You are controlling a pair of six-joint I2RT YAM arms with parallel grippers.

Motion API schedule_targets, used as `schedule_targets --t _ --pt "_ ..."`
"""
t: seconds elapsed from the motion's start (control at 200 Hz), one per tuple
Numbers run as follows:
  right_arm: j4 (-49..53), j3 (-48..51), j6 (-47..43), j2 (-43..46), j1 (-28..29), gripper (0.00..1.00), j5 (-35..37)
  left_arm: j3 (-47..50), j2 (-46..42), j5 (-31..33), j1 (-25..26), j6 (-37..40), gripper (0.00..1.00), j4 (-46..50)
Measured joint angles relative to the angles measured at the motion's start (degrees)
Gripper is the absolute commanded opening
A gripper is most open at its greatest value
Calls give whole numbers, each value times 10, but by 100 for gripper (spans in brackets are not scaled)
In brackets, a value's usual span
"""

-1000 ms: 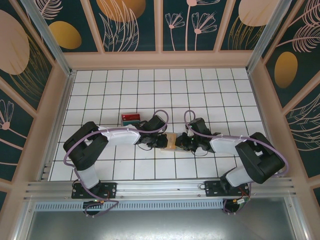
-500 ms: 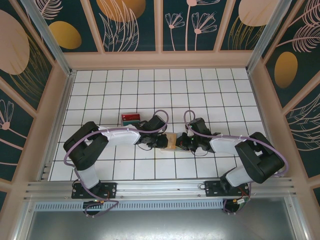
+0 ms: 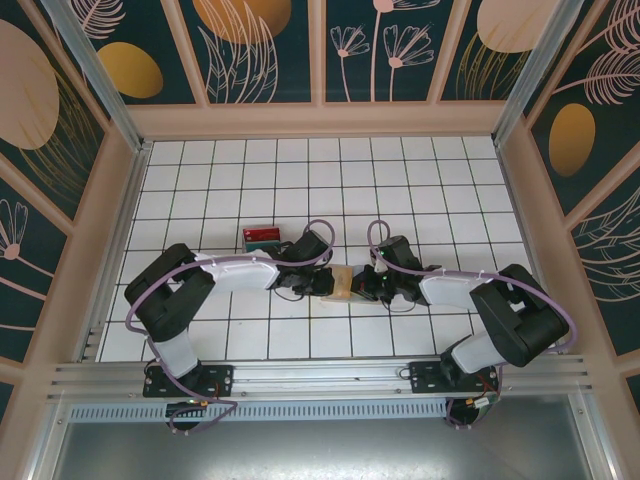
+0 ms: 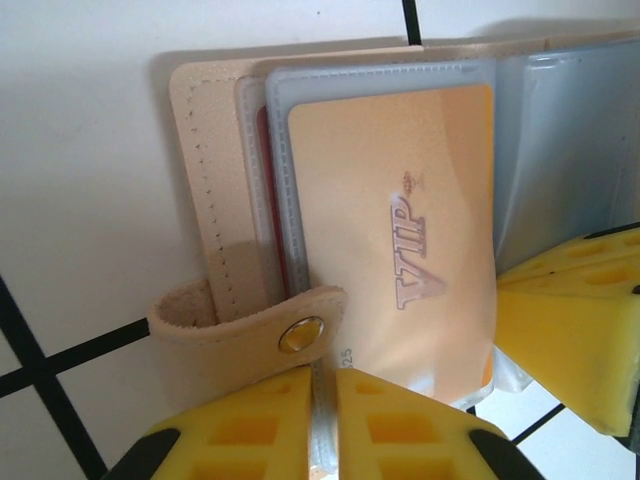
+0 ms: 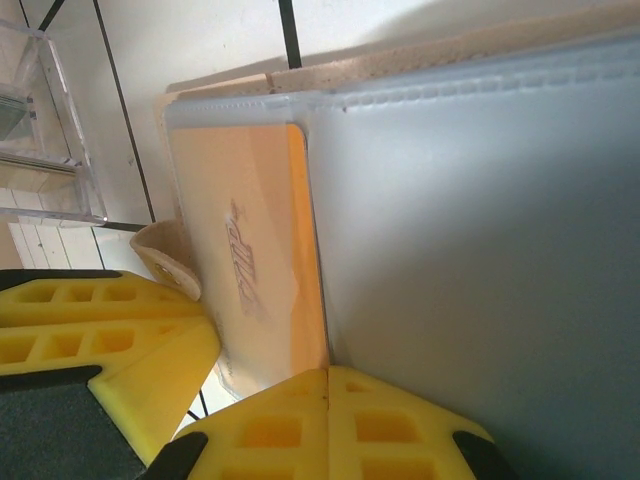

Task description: Take the credit cards out of the card holder

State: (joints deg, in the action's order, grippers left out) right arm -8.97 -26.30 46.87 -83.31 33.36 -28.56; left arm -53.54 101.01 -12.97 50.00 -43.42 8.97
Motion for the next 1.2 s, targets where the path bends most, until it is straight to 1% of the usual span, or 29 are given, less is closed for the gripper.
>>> schedule_targets --t 0.165,0.23,0.25,0.666,0.881,1.056,1.136,1.171,1.201 --pt "-1 0 0 0 0 0 0 7 -6 0 -2 -6 9 -7" --pt "-1 0 0 0 0 0 0 7 -6 0 -2 -8 3 -7" --pt "-1 0 0 0 0 0 0 7 -6 -1 -2 -6 2 -7" --pt "-1 7 0 13 -1 0 3 9 -5 -1 -2 -8 2 -11" --pt "11 34 0 48 -25 0 6 9 -4 0 -3 -8 2 -11" --pt "23 36 -5 54 -37 0 5 9 -3 0 -3 -8 2 -11" --pt "23 36 -5 55 -38 19 4 9 -3 0 -3 -8 3 -11" --pt "23 36 -8 55 -38 23 2 9 -3 0 -3 -8 3 -11" --pt "22 36 -10 55 -38 24 0 9 -3 0 -3 -8 3 -11"
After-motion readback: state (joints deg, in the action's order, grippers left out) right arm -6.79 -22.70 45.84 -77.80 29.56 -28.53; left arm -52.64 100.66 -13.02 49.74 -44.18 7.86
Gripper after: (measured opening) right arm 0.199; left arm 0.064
